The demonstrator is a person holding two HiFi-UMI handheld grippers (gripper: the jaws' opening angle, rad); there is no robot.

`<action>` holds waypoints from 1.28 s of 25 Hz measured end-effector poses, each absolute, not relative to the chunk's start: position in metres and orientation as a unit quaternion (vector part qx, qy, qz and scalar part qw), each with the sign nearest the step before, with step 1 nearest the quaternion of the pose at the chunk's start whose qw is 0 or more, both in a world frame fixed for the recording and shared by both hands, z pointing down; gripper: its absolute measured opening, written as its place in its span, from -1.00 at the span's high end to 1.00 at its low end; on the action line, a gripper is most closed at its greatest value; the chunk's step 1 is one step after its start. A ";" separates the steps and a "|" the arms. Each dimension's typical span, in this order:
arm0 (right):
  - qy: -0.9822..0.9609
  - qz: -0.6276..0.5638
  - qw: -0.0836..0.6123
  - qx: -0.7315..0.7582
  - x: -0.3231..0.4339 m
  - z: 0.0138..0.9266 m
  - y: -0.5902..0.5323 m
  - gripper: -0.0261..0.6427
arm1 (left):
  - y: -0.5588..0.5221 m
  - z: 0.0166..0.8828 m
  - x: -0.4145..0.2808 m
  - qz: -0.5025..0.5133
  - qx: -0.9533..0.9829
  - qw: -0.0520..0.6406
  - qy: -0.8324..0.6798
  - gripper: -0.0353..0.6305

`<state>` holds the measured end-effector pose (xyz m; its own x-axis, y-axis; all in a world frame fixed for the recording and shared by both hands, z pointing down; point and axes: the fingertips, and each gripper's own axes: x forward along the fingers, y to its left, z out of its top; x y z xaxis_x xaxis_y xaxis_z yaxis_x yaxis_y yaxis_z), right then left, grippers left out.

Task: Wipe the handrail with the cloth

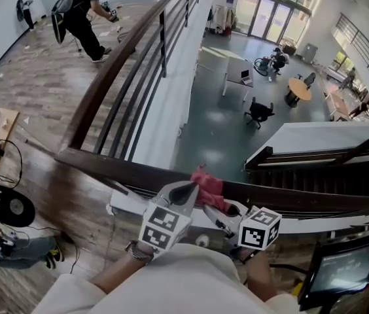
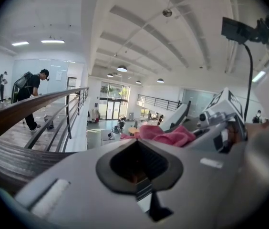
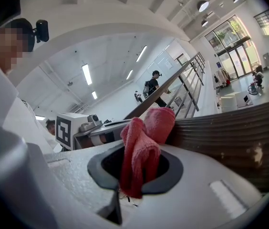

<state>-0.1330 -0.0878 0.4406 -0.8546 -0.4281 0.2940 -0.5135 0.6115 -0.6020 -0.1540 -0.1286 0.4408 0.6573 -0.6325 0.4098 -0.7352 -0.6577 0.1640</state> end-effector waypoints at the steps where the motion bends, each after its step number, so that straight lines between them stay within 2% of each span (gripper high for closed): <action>1: -0.895 0.354 0.060 0.264 -0.132 0.440 -0.088 0.74 | -0.128 0.440 -0.153 0.161 0.897 0.156 -0.381 0.88; 9: -0.897 0.346 0.050 0.271 -0.130 0.437 -0.088 0.74 | -0.124 0.439 -0.151 0.156 0.907 0.140 -0.366 0.88; 32: -0.896 0.337 0.043 0.285 -0.134 0.442 -0.091 0.74 | -0.131 0.447 -0.157 0.175 0.895 0.167 -0.375 0.88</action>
<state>-0.1338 -0.0906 0.4420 -0.8338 -0.4816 0.2700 -0.5400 0.6098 -0.5801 -0.1570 -0.1312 0.4472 0.6581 -0.6123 0.4381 -0.7289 -0.6639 0.1670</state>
